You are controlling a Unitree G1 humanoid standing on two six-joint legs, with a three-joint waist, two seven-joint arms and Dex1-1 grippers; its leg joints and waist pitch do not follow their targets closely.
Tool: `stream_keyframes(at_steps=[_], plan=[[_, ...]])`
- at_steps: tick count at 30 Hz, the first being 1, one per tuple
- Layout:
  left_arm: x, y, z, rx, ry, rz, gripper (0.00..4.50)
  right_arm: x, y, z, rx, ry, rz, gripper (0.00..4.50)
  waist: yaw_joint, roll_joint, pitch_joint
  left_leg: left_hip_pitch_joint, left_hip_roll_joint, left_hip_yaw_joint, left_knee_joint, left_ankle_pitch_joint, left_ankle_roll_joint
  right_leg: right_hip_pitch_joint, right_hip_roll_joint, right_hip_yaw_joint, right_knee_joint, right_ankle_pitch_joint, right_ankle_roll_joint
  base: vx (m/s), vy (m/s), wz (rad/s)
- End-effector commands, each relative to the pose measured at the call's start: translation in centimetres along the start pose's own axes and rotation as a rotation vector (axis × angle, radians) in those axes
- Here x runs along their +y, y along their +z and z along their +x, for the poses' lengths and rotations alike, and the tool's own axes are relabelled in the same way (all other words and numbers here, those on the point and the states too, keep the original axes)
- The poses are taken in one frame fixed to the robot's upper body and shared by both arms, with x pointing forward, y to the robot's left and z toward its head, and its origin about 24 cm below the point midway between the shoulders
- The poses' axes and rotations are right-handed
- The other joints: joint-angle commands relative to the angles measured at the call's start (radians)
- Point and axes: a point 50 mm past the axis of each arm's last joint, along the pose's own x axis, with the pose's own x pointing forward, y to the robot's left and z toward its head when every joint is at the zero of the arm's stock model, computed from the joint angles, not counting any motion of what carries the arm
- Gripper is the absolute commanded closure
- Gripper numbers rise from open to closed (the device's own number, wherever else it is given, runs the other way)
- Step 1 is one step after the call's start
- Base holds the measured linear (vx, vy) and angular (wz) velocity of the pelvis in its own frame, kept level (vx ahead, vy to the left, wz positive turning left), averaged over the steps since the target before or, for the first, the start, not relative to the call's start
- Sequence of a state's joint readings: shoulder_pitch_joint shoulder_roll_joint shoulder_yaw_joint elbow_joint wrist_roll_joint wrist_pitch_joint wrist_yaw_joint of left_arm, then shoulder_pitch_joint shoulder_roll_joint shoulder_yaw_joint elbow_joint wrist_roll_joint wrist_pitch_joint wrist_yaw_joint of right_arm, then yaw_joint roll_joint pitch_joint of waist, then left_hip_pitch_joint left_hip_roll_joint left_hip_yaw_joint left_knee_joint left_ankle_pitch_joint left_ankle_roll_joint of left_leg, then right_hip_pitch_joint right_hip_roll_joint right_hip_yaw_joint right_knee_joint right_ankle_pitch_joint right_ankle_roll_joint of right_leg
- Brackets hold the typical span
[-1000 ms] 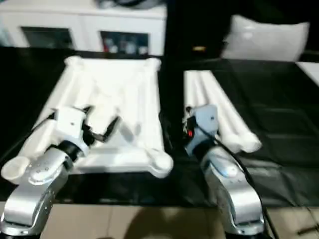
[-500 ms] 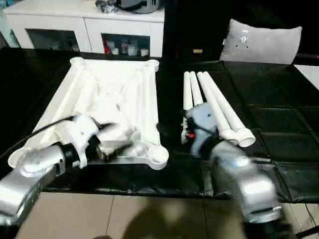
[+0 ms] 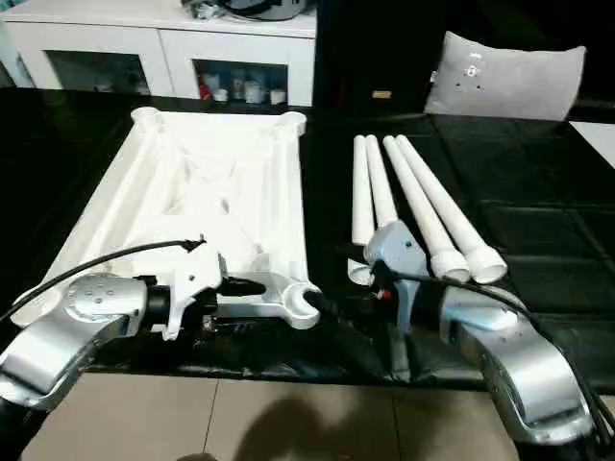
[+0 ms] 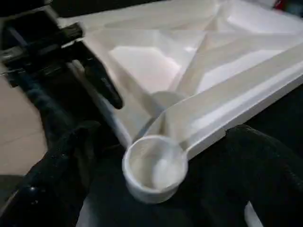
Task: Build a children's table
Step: Move table base
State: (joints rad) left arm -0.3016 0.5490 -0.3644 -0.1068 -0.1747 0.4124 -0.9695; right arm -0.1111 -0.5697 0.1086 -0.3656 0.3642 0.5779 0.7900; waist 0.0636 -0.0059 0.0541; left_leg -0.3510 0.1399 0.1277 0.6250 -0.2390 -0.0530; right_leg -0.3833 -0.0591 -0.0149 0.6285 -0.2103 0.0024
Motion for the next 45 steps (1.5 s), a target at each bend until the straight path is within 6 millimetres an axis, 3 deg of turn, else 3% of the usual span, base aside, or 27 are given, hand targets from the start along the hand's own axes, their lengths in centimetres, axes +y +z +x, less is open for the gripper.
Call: stream_keyframes(at_steps=[1,5,9,22,23,30,43,45], plan=[[0.3,0.1,0.1,0.015,-0.009,0.026,2.1,0.4,0.4,-0.1,-0.002,0.016,-0.024,0.0,0.004,-0.006,-0.05,-0.005,0.068,-0.012,-0.09,-0.087,0.035,0.043,-0.076,0.04,-0.074,-0.154,-0.212,0.0,0.0,0.0],[0.9,-0.4,0.4,0.038,-0.005,0.023,2.48,0.7,0.1,-0.1,0.009,0.027,-0.018,0.0,0.003,-0.008,-0.048,-0.006,0.067,-0.012,-0.091,-0.097,0.033,0.043,-0.077,0.041,-0.076,-0.17,-0.211,0.0,0.0,0.0],[1.5,-0.9,0.5,0.063,-0.003,0.025,2.84,0.9,-0.1,-0.1,0.017,0.028,-0.016,0.0,0.005,-0.001,-0.05,-0.006,0.068,-0.013,-0.091,-0.09,0.03,0.043,-0.078,0.041,-0.074,-0.155,-0.211,0.0,0.0,0.0],[2.9,-2.4,0.1,0.162,-0.008,0.045,3.78,1.6,-0.6,-0.2,0.065,0.087,-0.005,0.0,0.004,-0.004,-0.05,-0.005,0.072,-0.014,-0.092,-0.098,0.029,0.045,-0.082,0.042,-0.074,-0.14,-0.224,0.0,0.0,0.0],[3.0,-2.3,0.0,0.142,-0.006,0.024,4.01,1.7,-0.6,-0.1,0.068,0.094,-0.002,0.0,0.004,-0.003,-0.05,-0.004,0.073,-0.014,-0.093,-0.096,0.027,0.045,-0.083,0.042,-0.073,-0.137,-0.228,0.0,0.0,0.0],[3.9,-2.1,0.2,0.101,0.04,-0.002,4.42,1.4,-0.7,0.0,0.075,0.073,0.007,0.0,0.0,-0.011,-0.049,-0.007,0.072,-0.012,-0.092,-0.091,0.031,0.047,-0.085,0.042,-0.074,-0.133,-0.237,0.0,0.0,0.0],[4.9,-1.9,-0.3,0.091,0.061,0.08,4.46,0.8,0.4,1.2,-0.004,0.007,0.049,0.0,-0.006,-0.01,-0.051,-0.004,0.073,-0.011,-0.092,-0.073,0.028,0.043,-0.084,0.042,-0.071,-0.117,-0.236,0.0,0.0,0.0],[4.7,-1.3,-0.7,0.038,0.051,0.065,4.05,0.0,1.3,1.6,-0.061,-0.058,0.055,0.0,-0.004,-0.009,-0.053,-0.003,0.074,-0.01,-0.091,-0.058,0.026,0.043,-0.086,0.042,-0.068,-0.094,-0.246,0.0,0.0,0.0]])
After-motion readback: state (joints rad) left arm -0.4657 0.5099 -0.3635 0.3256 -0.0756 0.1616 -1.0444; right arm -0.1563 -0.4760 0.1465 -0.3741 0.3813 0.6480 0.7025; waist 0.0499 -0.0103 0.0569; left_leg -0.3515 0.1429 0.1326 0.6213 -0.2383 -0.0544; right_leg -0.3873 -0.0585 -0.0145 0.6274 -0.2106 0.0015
